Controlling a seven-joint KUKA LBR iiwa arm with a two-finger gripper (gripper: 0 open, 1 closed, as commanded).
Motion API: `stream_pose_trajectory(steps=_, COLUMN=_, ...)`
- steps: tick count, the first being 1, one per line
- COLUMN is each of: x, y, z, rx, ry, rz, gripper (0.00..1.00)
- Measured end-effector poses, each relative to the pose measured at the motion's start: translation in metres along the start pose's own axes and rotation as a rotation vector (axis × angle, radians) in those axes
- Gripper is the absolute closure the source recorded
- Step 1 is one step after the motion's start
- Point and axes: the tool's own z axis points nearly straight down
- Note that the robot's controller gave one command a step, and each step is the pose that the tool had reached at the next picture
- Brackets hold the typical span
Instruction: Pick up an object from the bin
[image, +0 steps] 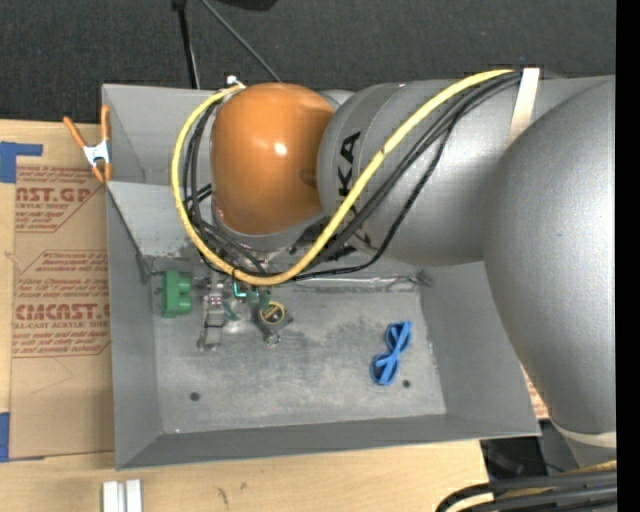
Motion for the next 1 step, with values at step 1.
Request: stream_pose_trajectory(steps=1, x=-0.0324, y=-0.0462, z=0.0981, rx=0.001, ry=-0.003, rz=-0.251, gripper=0.00)
